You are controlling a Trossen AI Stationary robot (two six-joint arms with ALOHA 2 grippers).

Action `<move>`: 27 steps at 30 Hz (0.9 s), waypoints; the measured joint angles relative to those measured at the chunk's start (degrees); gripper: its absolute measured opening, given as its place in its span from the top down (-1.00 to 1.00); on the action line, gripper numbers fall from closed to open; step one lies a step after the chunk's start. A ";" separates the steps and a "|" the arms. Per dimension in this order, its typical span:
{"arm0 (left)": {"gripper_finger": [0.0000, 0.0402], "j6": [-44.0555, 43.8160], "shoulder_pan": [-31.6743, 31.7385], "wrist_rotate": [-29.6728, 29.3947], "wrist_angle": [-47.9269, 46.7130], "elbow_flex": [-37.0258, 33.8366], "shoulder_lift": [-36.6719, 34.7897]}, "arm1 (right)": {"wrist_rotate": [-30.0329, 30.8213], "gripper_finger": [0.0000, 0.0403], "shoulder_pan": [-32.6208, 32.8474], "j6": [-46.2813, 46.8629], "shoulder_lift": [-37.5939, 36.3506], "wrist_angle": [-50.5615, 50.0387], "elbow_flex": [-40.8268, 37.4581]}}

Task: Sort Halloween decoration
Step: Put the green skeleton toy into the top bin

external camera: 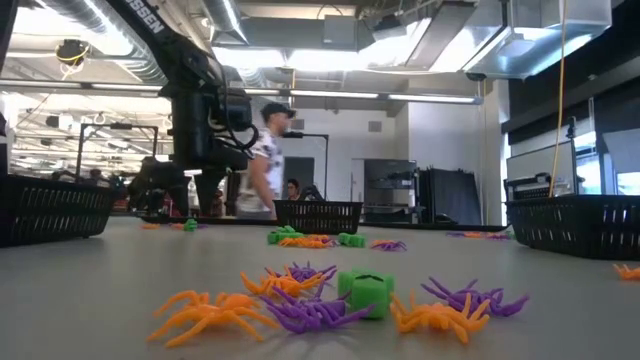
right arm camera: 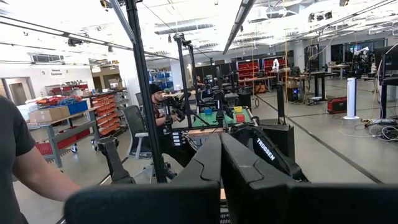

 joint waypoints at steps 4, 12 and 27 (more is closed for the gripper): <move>-0.03 -0.97 0.21 -2.04 0.42 0.00 0.00 | 0.01 1.00 -0.01 0.02 0.00 0.00 0.00; -0.03 -0.93 0.68 0.58 0.56 0.00 2.07 | 0.00 1.00 0.00 0.02 0.00 0.00 -0.01; 0.04 0.54 -1.56 -1.40 2.21 0.20 6.88 | -0.01 1.00 0.01 0.01 0.00 0.00 0.00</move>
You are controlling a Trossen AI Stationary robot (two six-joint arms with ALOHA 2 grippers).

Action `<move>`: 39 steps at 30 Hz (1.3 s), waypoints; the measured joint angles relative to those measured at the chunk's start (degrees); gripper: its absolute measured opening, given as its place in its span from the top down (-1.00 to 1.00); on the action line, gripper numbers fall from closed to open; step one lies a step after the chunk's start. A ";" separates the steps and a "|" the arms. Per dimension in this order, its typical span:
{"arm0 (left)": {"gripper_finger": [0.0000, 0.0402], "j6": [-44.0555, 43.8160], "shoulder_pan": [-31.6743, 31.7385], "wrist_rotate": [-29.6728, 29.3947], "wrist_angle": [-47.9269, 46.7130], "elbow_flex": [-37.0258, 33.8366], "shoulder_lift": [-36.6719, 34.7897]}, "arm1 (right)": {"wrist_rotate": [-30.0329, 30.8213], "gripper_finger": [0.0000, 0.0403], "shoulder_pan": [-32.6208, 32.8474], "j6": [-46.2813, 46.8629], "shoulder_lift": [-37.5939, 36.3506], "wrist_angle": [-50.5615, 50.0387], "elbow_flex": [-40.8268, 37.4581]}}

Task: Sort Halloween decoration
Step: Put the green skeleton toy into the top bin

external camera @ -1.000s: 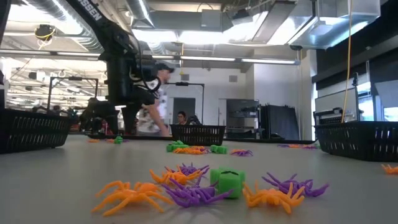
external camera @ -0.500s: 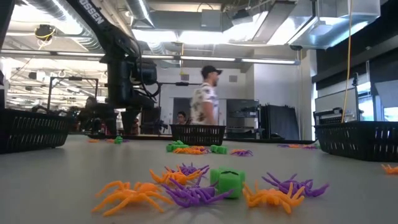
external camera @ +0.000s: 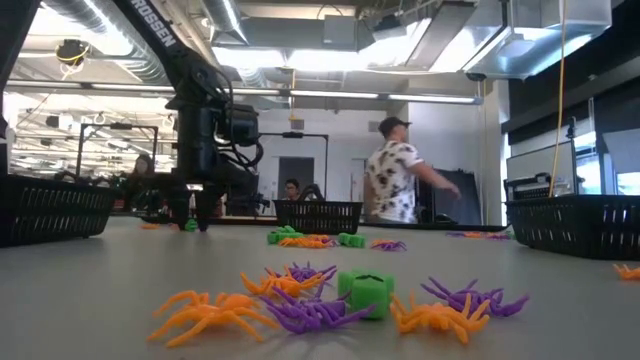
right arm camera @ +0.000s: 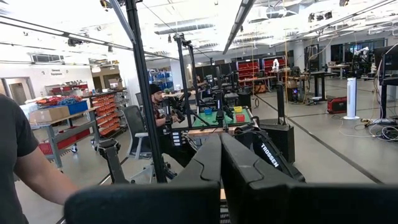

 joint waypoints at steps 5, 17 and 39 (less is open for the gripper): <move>0.29 3.17 -0.94 -0.02 0.16 -0.01 0.08 | 0.00 1.00 0.00 0.00 0.00 0.00 0.00; 0.97 4.59 -1.67 2.39 -0.70 -0.09 -1.34 | 0.01 1.00 -0.01 0.01 0.00 0.00 -0.01; 0.53 -0.26 -2.06 5.80 -7.79 -0.14 -8.76 | 0.01 1.00 -0.02 0.00 0.00 0.00 0.00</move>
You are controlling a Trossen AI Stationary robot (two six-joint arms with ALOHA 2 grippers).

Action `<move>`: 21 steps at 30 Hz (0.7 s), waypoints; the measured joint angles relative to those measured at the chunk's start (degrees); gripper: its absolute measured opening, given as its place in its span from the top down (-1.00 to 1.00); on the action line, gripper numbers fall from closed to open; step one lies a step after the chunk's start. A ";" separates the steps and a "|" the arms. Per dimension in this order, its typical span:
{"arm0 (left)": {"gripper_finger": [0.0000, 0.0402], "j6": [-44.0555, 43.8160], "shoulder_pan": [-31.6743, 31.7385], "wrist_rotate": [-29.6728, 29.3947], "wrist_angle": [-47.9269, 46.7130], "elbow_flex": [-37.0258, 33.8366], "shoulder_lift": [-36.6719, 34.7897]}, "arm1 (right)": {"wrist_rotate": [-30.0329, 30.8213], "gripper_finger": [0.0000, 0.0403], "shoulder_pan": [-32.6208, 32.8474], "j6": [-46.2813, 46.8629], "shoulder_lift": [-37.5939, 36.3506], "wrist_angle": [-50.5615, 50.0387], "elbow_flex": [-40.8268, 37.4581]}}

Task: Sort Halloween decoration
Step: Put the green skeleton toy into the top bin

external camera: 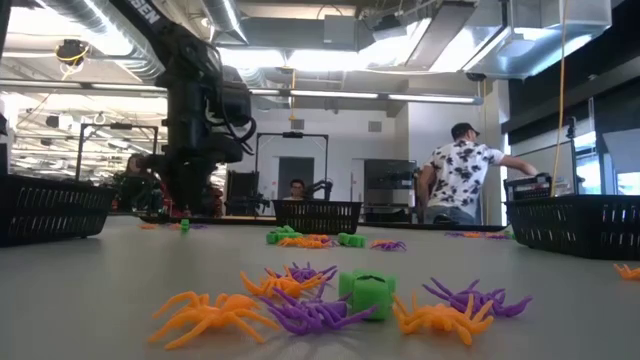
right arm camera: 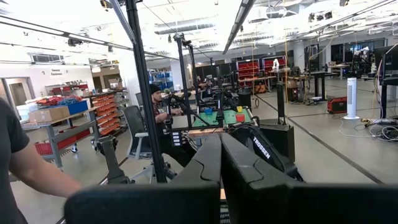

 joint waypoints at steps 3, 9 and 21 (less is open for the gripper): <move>0.42 -1.80 -0.29 0.23 -0.12 0.01 0.12 | 0.00 1.00 0.01 0.02 0.00 0.00 0.00; 0.28 -2.78 -1.60 -2.66 0.56 0.04 0.09 | 0.00 1.00 0.01 0.02 0.00 0.00 -0.01; 0.17 -7.69 -1.64 -1.85 1.70 0.04 0.09 | -0.01 1.00 0.00 0.02 0.00 0.00 -0.02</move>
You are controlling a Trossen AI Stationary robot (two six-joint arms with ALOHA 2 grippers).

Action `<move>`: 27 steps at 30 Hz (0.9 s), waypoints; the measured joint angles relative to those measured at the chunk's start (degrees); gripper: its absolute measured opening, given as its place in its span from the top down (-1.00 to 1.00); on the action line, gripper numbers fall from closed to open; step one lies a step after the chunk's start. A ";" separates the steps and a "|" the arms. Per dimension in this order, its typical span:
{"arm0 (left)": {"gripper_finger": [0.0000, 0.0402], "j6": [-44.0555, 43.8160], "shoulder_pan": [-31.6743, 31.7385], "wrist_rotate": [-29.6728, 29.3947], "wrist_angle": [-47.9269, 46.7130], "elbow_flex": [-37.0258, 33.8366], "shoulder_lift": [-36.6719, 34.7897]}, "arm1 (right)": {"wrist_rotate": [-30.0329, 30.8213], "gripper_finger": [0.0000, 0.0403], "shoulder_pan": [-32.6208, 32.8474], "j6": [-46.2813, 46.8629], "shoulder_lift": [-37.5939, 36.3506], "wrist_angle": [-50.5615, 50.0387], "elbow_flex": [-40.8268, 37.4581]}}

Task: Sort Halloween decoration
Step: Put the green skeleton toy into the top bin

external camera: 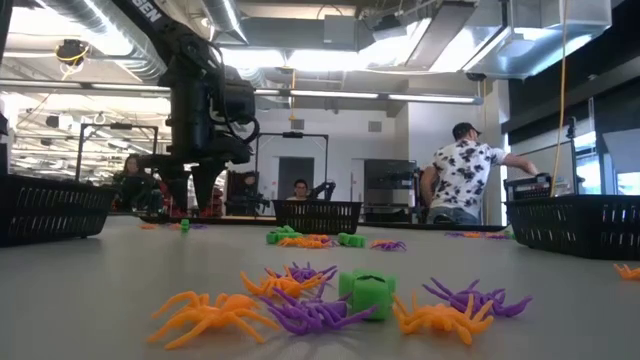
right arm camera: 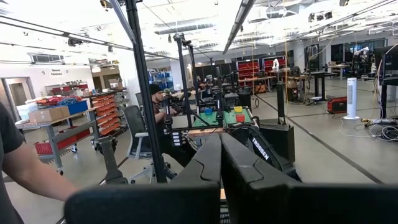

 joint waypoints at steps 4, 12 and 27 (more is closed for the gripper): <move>0.16 -1.40 0.31 2.15 1.56 -2.28 -0.07 | 0.01 1.00 0.00 -0.01 0.01 0.00 0.02; 0.15 -10.65 1.07 7.28 12.49 -10.28 -0.43 | 0.01 1.00 0.01 0.00 0.00 0.00 0.01; 0.30 -13.27 0.26 0.34 13.77 -10.86 -0.20 | 0.00 1.00 0.02 0.00 0.01 0.00 0.01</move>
